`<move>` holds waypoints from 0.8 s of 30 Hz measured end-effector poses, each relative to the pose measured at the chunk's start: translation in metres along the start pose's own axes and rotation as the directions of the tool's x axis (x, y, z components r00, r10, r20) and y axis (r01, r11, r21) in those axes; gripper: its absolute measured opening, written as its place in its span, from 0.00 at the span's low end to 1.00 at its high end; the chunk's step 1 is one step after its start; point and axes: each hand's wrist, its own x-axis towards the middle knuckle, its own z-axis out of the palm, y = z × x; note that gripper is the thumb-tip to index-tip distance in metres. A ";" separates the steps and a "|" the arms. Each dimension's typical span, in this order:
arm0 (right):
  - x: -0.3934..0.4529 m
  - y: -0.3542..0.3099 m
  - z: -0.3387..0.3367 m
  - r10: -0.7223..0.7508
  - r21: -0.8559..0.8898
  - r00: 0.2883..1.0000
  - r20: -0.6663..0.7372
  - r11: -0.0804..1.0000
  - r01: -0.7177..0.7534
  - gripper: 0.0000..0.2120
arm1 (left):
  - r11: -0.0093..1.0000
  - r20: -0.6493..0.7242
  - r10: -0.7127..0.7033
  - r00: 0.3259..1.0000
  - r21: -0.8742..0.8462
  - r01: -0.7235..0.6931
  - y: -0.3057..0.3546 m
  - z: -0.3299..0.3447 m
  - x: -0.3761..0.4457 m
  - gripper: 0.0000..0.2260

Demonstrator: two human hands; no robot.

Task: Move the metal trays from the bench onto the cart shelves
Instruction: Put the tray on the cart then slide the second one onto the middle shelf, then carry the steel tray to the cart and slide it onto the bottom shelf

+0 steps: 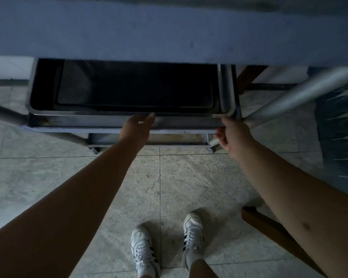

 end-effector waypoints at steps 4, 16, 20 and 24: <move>-0.065 0.005 -0.022 -0.392 -0.737 0.872 0.293 0.488 0.468 0.24 | 0.750 0.145 0.288 0.947 0.581 -0.317 0.004 -0.038 -0.055 0.33; -0.330 -0.035 -0.084 -0.426 -0.828 0.716 0.553 -0.191 0.526 0.52 | 0.279 0.261 0.459 0.849 0.865 -0.417 0.037 -0.135 -0.293 0.45; -0.390 -0.029 -0.104 -0.462 -0.852 0.726 0.509 -0.148 0.502 0.54 | 0.229 0.315 0.495 0.810 0.852 -0.471 0.031 -0.170 -0.353 0.46; -0.416 -0.014 -0.123 -0.526 -0.882 0.736 0.426 -0.058 0.468 0.55 | 0.206 0.345 0.494 0.798 0.845 -0.493 0.043 -0.186 -0.376 0.46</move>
